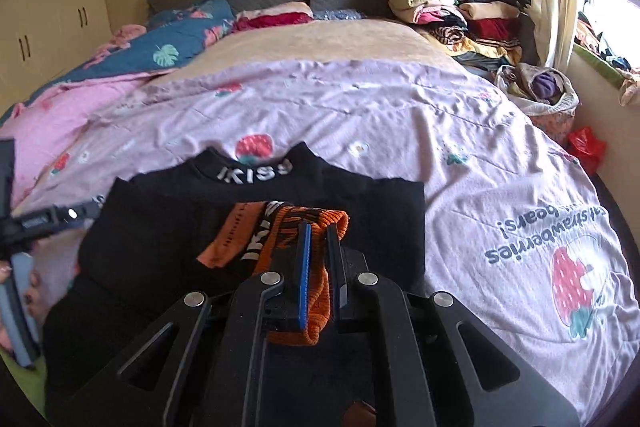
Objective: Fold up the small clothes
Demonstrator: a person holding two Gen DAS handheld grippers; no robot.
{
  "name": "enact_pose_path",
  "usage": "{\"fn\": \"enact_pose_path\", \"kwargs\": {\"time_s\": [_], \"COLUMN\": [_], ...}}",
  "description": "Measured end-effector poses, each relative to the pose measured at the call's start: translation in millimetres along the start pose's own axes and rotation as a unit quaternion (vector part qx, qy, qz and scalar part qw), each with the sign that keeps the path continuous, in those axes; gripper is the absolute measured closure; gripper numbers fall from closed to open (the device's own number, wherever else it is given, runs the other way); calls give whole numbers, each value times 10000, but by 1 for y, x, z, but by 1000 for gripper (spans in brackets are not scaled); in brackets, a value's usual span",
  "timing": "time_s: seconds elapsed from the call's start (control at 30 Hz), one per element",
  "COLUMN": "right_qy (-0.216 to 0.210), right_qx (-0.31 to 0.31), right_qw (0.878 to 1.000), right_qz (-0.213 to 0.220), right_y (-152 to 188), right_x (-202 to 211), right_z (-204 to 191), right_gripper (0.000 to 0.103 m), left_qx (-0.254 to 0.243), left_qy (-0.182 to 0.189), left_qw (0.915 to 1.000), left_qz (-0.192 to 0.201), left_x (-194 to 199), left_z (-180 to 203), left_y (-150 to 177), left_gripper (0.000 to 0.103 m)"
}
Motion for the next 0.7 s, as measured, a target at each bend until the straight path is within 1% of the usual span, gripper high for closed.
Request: {"fn": "enact_pose_path", "kwargs": {"time_s": [0.07,0.13,0.17,0.23,0.3,0.37,0.47,0.53,0.6,0.63,0.7], "right_qy": [16,68,99,196,333,353,193,-30,-104,-203,-384], "right_qx": [-40,-70,-71,-77,-64,-181,-308,-289,-172,-112,-117], "right_qw": [10000,9999,9999,9997,9994,9991,9992,9992,9991,9985,9974], "right_qz": [-32,-77,-91,-121,-103,-139,-156,-292,-382,-487,-599], "right_y": [3,6,7,8,8,8,8,11,13,15,19], "right_x": [-1,-4,-5,-6,-4,-2,-2,-7,-13,-17,-23], "right_z": [0,2,3,6,10,15,15,5,-6,-15,-26], "right_gripper": [96,96,96,96,97,97,96,96,95,94,87], "left_qx": [-73,-251,-367,-444,-536,-583,-652,-662,-688,-691,-693], "left_qy": [112,203,185,179,23,-26,-41,-44,-47,-42,-28], "left_qw": [9999,9992,9986,9977,9967,9961,9955,9953,9951,9950,9949], "left_qz": [-69,-242,-334,-487,-616,-660,-683,-699,-713,-716,-731], "left_x": [-2,-10,-16,-25,-34,-37,-39,-40,-40,-39,-39], "left_z": [10,24,29,34,33,32,32,31,30,30,29], "left_y": [3,11,17,25,32,35,36,37,39,39,40], "left_gripper": [45,48,48,48,48,48,48,48,48,48,48]}}
Point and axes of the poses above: each gripper's, at about its wrist camera, not at the fingertips, and x roughly against the way its jaws point, z to its right, y to its underside, the point moved 6 cm from there along -x, roughly the way its jaws point, and after that the axes turned 5 degrees about x, right-handed, at the moved point
